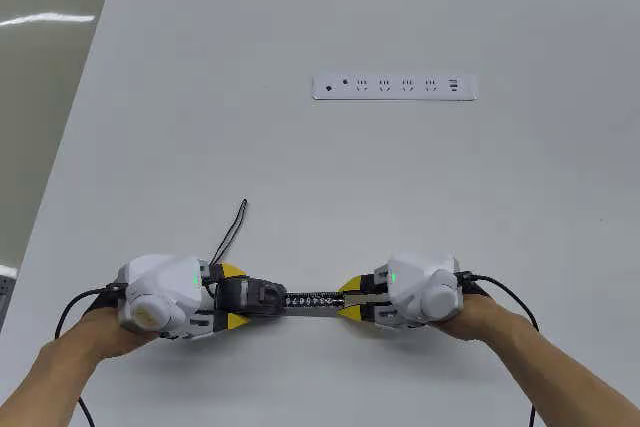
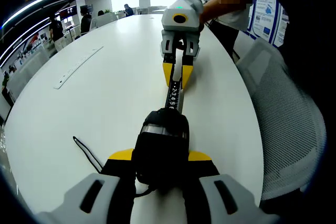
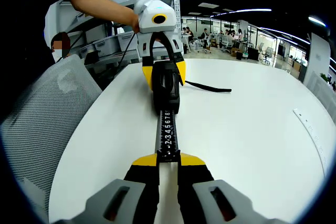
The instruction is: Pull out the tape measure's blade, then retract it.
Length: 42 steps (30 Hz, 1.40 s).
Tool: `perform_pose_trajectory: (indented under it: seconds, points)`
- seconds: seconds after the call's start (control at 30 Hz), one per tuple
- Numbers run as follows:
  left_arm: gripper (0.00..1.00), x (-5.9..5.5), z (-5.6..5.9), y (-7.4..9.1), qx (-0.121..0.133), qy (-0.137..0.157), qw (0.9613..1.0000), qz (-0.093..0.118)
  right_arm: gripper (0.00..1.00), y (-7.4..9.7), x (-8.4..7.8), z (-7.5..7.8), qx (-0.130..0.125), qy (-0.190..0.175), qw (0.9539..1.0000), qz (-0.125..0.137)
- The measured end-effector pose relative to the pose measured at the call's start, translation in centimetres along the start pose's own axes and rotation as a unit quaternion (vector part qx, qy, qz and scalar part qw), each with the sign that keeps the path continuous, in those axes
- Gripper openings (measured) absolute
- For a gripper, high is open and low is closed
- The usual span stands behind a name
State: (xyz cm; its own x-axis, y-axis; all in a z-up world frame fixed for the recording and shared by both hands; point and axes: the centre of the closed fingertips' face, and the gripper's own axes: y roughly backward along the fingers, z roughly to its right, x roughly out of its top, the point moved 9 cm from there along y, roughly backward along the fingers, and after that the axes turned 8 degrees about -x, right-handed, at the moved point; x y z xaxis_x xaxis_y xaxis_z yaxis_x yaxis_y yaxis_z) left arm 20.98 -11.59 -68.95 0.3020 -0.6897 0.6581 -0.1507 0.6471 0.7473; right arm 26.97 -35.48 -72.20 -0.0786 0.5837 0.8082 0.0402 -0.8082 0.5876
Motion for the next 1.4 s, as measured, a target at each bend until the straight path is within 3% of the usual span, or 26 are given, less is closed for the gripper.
perform_pose_trajectory:
  seconds: [1.4]
  points:
    - [0.30,0.2,0.0,-0.2,-0.003,0.004,1.0000,-0.002,0.10,2.3,-1.5,0.2,-0.004,-0.007,1.0000,-0.003]
